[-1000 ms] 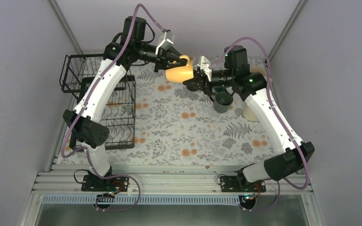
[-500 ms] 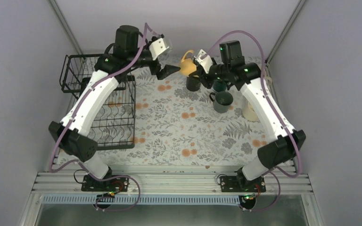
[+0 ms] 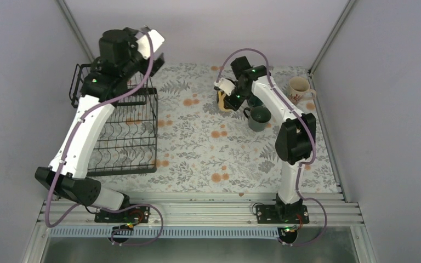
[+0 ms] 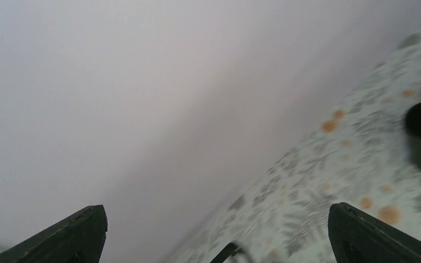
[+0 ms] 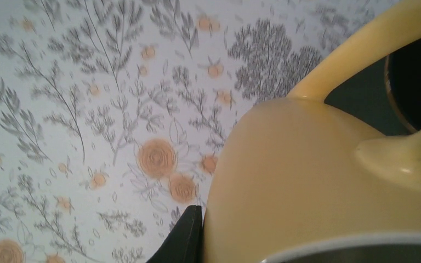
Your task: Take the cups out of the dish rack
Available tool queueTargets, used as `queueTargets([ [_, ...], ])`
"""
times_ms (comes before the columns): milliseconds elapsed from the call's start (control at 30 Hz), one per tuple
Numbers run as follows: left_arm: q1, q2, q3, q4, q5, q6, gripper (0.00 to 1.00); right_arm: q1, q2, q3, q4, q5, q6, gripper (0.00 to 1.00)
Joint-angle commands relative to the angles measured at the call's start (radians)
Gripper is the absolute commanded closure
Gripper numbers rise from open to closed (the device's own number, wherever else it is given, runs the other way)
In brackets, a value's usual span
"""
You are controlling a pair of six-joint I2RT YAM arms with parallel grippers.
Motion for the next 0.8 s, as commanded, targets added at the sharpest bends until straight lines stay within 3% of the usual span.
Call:
queueTargets([
  [0, 0.113, -0.035, 0.042, -0.043, -0.102, -0.014, 0.00, 0.020, -0.026, 0.023, -0.054, 0.080, -0.050, 0.96],
  [300, 0.290, -0.064, 0.060, -0.139, 0.053, -0.079, 0.00, 0.065, 0.013, -0.100, -0.082, 0.171, -0.078, 0.96],
  [600, 0.503, -0.066, 0.057, -0.165, 0.272, -0.118, 0.00, 0.103, 0.090, -0.082, -0.065, 0.202, -0.065, 0.96],
  [767, 0.564, -0.065, 0.031, -0.170, 0.341, -0.137, 0.00, 0.114, 0.123, -0.060, -0.063, 0.214, -0.056, 0.96],
])
